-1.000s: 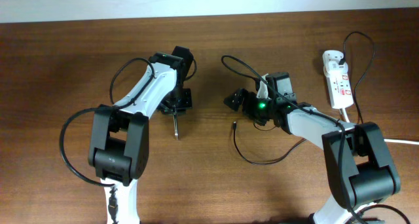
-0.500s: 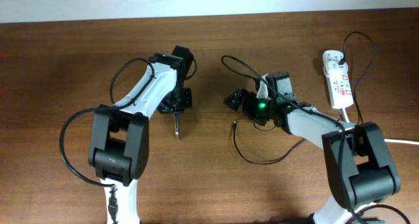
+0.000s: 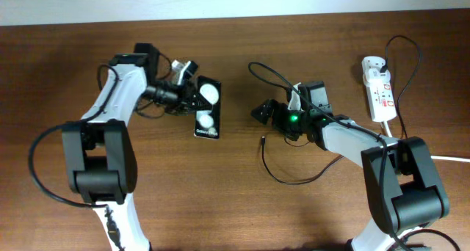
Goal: Plug charger to phone and switch on socket
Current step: 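Reorient the phone upright with the left gripper and bring it back, then grasp the black cable's USB-C plug from the table with the right gripper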
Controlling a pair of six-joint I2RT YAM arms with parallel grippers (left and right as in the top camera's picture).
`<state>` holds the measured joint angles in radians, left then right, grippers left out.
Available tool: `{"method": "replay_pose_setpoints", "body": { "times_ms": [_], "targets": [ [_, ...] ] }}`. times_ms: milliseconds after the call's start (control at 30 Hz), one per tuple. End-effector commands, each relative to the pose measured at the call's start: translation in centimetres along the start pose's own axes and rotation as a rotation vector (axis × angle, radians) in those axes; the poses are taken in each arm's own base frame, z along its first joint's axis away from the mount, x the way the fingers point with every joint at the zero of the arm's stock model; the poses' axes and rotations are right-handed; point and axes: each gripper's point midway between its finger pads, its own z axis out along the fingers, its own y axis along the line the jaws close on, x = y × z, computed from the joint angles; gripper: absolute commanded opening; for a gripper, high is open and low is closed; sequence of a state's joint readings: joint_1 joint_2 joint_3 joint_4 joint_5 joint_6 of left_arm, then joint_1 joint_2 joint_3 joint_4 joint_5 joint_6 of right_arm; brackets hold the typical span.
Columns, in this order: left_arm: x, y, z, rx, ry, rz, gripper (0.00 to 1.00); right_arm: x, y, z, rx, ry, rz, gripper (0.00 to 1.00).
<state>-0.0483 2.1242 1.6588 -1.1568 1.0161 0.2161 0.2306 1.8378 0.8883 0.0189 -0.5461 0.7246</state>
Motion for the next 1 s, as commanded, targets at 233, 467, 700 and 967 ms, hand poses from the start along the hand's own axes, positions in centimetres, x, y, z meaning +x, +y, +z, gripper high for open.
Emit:
{"method": "replay_pose_setpoints", "body": {
  "times_ms": [233, 467, 700, 967],
  "targets": [
    [-0.2, -6.0, -1.6, 0.344, -0.176, 0.426, 0.00, 2.1, -6.2, 1.1, 0.201, 0.017, 0.062, 0.99],
    [-0.9, -5.5, -1.8, 0.368, -0.196, 0.389, 0.00, 2.1, -6.2, 1.1, 0.201, 0.017, 0.062, 0.99],
    [-1.2, -1.7, 0.5, 0.437, -0.188, 0.283, 0.00, 1.7, -6.0, 1.2, 0.191, 0.004, 0.054, 0.99],
    [-1.3, -1.0, 1.0, 0.495, -0.175, 0.151, 0.00, 1.3, -5.6, 1.3, 0.176, -0.011, 0.046, 0.99]
  ]
}}
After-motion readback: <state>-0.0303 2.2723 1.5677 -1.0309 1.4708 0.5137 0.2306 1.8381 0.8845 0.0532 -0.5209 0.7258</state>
